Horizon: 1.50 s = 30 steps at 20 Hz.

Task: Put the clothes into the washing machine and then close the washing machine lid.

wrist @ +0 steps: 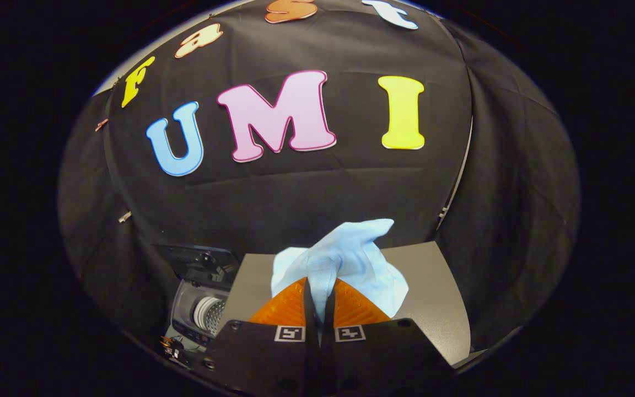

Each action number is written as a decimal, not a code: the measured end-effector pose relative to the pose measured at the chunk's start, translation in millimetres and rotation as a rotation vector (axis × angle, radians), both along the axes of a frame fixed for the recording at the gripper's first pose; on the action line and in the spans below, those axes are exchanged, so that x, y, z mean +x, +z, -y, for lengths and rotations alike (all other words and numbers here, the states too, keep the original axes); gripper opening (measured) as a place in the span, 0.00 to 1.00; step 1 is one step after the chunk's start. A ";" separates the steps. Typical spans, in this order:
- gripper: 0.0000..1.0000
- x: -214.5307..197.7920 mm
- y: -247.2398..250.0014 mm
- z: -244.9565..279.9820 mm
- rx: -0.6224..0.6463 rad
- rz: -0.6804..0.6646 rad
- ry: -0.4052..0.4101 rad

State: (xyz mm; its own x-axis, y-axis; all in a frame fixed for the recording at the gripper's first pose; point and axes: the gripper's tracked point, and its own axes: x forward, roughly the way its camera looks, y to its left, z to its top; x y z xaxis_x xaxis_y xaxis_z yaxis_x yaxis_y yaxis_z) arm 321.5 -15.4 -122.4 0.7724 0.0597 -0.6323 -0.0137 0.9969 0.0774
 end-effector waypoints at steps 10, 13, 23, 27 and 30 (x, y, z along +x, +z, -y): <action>0.05 -5.1 90.7 -119.5 0.015 0.138 0.086; 0.05 -6.1 97.6 -179.1 0.023 0.155 0.152; 0.05 -20.8 43.7 -347.9 0.064 0.071 0.325; 0.05 -23.0 5.2 -389.9 0.069 0.016 0.353; 0.05 -24.7 -28.8 -409.7 0.065 -0.027 0.362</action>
State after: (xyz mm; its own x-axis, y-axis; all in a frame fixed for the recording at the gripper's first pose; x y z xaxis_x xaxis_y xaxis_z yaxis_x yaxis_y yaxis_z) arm 296.8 394.3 -151.2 0.6768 0.3667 -0.6383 -0.3616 0.9209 0.1457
